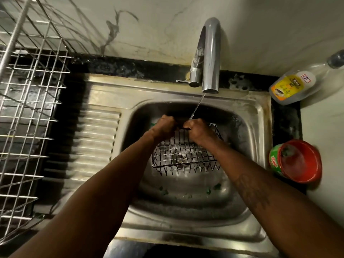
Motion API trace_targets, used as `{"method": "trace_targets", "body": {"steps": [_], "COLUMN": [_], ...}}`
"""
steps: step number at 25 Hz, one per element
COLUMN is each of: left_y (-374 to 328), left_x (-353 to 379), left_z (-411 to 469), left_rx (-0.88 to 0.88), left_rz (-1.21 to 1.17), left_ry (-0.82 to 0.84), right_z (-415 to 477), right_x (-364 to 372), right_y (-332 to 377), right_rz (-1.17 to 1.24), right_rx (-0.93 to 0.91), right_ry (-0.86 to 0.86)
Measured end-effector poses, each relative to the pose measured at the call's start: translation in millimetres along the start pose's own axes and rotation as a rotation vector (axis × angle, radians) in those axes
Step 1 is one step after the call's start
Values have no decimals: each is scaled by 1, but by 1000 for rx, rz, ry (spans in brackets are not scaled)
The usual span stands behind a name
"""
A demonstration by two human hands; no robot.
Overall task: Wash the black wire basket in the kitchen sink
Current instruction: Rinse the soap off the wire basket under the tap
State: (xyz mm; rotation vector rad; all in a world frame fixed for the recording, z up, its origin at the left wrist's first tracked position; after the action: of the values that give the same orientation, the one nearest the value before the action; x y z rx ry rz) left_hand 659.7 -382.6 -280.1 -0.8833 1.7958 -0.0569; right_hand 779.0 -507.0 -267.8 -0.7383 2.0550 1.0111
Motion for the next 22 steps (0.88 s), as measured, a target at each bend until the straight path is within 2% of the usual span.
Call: {"method": "trace_targets", "body": {"steps": [4,9,12,15,18,22], "left_y": [18,20,30,37,35,32], "left_x": [3,-4,-9,-7,-5,-7], "left_z": [-14,-25,-31,-38,-40,-44], "left_rx": [-5,0,-49,-82,-99,-104], "left_rz": [35,80,76,65,29,23], "left_ry": [26,33,50,53,33,12], "right_z": [3,13,26,22,17,13], "right_x": [-9,6,10,-9,-13,-4], "right_y": [-20,15,6,-21,-25,9], "right_rz": [-91,-25,8,39,3,49], "right_rx": [96,-88,-75,20,8,-78], "right_ry": [55,80,102,89,94,122]}}
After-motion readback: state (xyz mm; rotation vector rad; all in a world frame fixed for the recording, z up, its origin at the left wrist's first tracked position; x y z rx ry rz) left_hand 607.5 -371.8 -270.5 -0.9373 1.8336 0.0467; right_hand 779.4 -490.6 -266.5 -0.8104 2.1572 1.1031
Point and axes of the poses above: each hand's wrist, its own z-axis towards the middle knuckle, its own x-axis out of the palm, y = z × x, the point moved 1 cm from there along z, towards the middle knuckle
